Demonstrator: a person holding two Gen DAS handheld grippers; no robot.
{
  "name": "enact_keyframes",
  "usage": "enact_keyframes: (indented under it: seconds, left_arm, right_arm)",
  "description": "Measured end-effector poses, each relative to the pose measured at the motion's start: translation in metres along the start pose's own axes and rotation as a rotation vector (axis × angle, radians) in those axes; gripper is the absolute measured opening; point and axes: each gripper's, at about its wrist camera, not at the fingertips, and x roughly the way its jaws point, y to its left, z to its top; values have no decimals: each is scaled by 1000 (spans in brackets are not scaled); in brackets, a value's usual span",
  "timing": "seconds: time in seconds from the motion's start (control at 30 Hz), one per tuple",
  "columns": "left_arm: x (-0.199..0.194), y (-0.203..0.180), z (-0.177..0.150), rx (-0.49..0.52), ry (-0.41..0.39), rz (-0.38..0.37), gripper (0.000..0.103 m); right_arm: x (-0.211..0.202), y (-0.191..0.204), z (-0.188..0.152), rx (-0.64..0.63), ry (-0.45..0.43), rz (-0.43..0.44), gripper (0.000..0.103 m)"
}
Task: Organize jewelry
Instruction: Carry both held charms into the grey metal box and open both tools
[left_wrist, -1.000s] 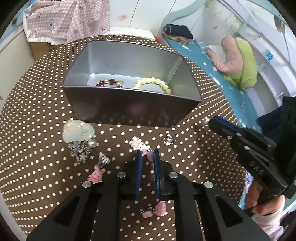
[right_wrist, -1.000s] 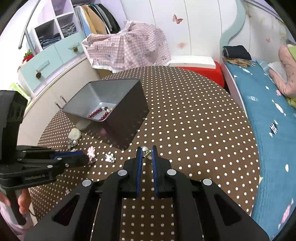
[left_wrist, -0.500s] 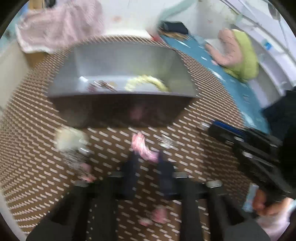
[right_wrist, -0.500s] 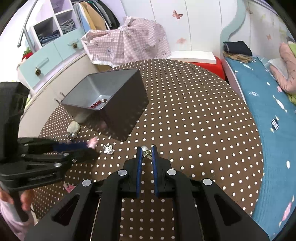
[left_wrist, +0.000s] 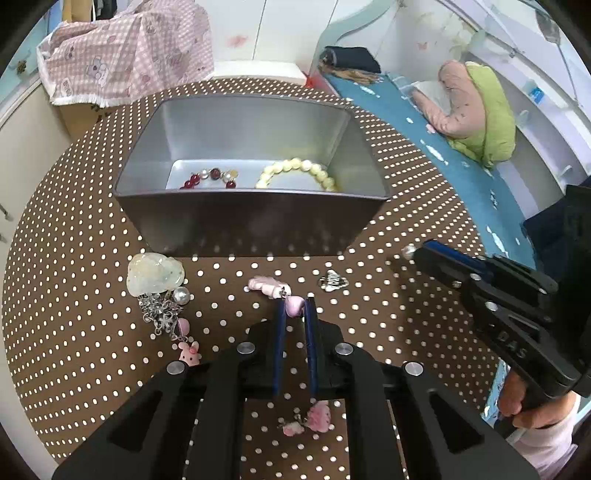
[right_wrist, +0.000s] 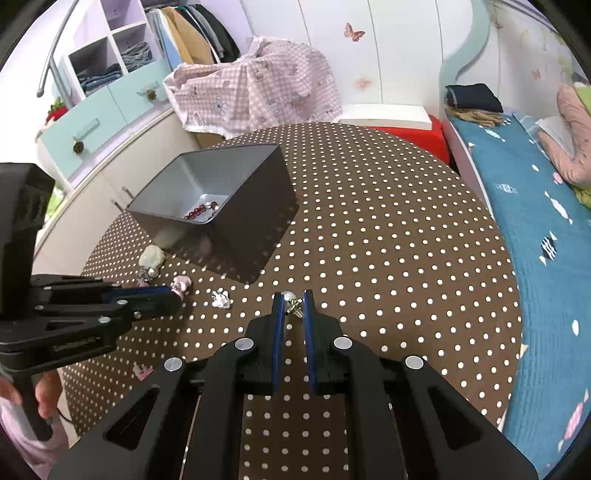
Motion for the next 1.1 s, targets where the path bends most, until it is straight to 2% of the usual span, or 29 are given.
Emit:
enact_keyframes:
  seconds: [0.4, 0.73, 1.1]
  left_arm:
    - [-33, -6, 1, 21, -60, 5, 9]
    - [-60, -2, 7, 29, -113, 15, 9]
    - [-78, 10, 28, 31, -155, 37, 9]
  right_arm:
    - [-21, 15, 7, -18, -35, 8, 11]
    - [-49, 49, 20, -54, -91, 9, 11]
    - [-58, 89, 46, -87, -140, 19, 11]
